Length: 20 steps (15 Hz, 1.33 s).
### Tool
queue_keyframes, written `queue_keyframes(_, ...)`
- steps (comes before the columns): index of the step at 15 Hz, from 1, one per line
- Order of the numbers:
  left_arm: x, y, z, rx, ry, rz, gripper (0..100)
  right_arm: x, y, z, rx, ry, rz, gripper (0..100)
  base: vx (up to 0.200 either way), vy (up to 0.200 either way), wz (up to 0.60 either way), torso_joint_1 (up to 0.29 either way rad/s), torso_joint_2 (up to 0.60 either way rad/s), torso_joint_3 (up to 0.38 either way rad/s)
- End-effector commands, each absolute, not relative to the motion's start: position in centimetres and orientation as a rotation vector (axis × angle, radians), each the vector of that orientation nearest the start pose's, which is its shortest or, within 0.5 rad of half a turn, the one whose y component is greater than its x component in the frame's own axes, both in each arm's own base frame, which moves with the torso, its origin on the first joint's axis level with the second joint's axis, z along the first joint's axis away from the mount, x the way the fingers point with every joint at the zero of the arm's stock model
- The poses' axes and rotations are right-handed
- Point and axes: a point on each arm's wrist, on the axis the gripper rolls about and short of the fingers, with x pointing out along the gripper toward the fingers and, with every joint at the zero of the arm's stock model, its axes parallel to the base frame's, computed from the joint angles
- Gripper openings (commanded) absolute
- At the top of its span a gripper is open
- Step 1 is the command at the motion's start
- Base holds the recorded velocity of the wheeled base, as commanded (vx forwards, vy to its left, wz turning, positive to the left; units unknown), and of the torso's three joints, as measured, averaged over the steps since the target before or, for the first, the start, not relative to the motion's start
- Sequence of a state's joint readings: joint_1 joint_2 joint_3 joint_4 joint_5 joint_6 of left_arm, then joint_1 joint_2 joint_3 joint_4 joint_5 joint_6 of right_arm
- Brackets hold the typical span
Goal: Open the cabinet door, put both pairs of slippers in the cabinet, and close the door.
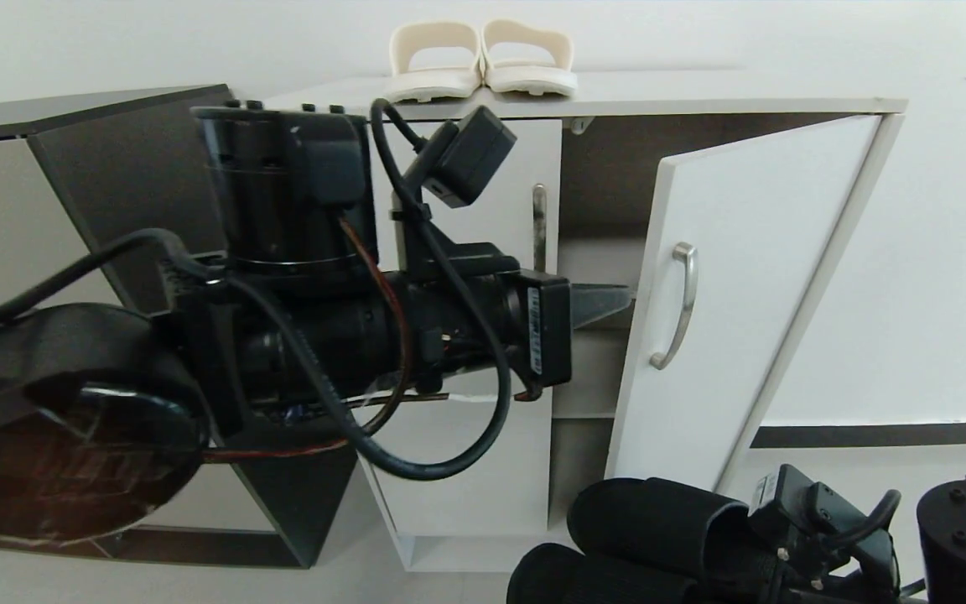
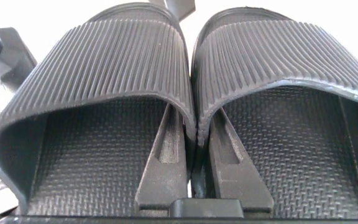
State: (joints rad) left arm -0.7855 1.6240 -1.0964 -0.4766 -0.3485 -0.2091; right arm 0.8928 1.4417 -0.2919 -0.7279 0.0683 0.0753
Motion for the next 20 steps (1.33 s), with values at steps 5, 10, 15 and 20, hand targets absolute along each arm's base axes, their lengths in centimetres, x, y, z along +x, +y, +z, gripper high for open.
queue_keyframes(5,24.3,-21.3,28.2,-0.264,0.116,-1.045,0,11.6,15.5,12.2,-0.124,0.455,0.953,0,0.000,0.000,0.00,0.000,0.00,0.000)
queue_keyframes(10,28.5,-23.4,26.4,-0.291,0.017,-1.033,0,11.6,15.5,11.9,-0.131,0.468,0.952,0,0.000,0.000,0.00,0.000,0.00,0.000)
queue_keyframes(15,29.3,-24.2,26.4,-0.282,0.038,-1.070,0,10.9,15.9,11.4,-0.155,0.490,0.986,0,0.000,0.000,0.00,0.000,0.00,0.000)
queue_keyframes(20,29.7,-24.6,26.0,-0.278,0.062,-1.084,0,10.2,16.1,11.2,-0.168,0.499,1.017,0,-0.040,-0.080,0.00,0.001,0.00,0.000)
